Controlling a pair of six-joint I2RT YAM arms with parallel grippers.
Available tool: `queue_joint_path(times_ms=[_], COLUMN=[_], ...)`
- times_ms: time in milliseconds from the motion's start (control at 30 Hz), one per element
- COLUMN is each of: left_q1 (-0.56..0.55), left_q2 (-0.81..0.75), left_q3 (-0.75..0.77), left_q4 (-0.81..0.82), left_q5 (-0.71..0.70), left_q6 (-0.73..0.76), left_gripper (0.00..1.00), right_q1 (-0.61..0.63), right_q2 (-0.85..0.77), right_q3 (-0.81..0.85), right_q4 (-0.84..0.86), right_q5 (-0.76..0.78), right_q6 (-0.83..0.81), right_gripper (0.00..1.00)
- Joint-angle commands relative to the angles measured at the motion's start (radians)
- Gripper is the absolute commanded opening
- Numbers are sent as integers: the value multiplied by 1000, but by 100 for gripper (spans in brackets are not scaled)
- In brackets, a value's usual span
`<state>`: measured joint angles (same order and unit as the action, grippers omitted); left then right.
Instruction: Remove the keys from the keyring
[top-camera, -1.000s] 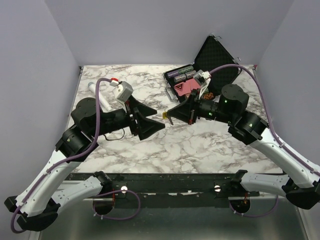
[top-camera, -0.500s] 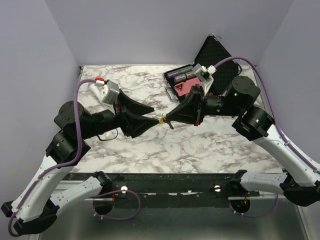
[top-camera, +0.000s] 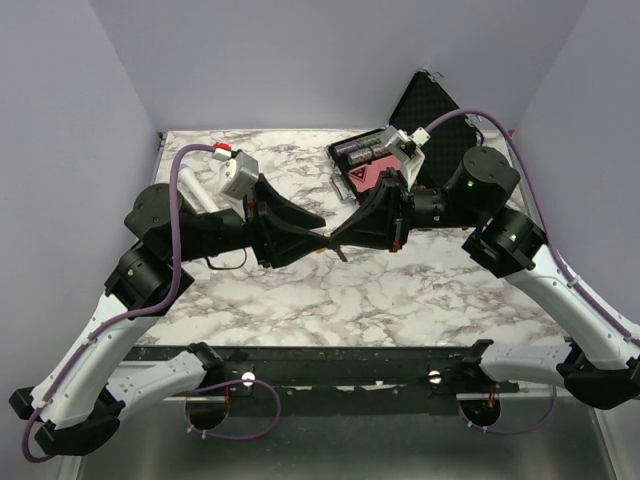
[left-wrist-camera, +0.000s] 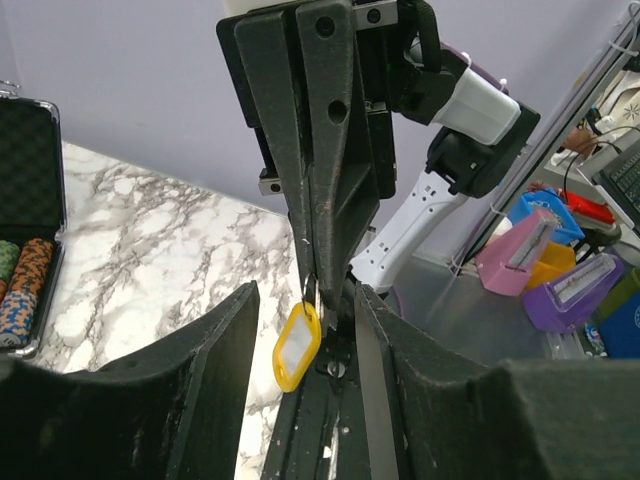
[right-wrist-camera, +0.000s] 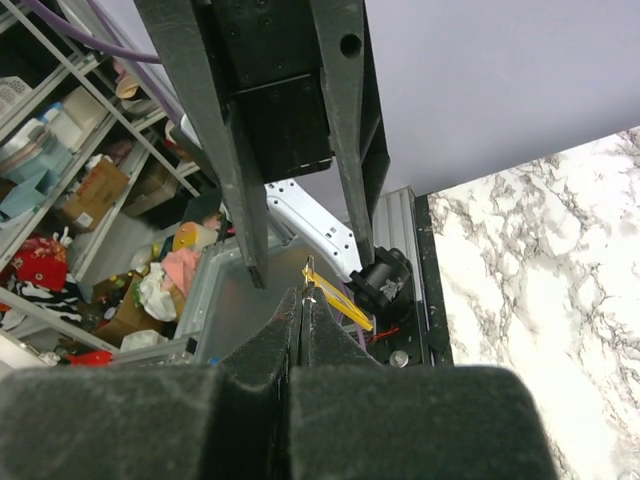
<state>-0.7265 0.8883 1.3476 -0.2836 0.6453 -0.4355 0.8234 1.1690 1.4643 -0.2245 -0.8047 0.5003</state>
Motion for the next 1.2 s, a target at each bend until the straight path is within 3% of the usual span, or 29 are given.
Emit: queue_joint_path(times_ms=[0,1167], left_q1=[4,4], left_q2=[9,34], left_q3=[36,28], left_q4=[14,58], left_q5=[54,88], left_q6=[-5,-42], left_gripper=[50,35], right_q1=[0,0], right_q2=[1,-23], right_q3=[27,22], right_q4=[25,66], right_q5=[-33,-34], right_q6=[11,46], right_gripper=[1,1])
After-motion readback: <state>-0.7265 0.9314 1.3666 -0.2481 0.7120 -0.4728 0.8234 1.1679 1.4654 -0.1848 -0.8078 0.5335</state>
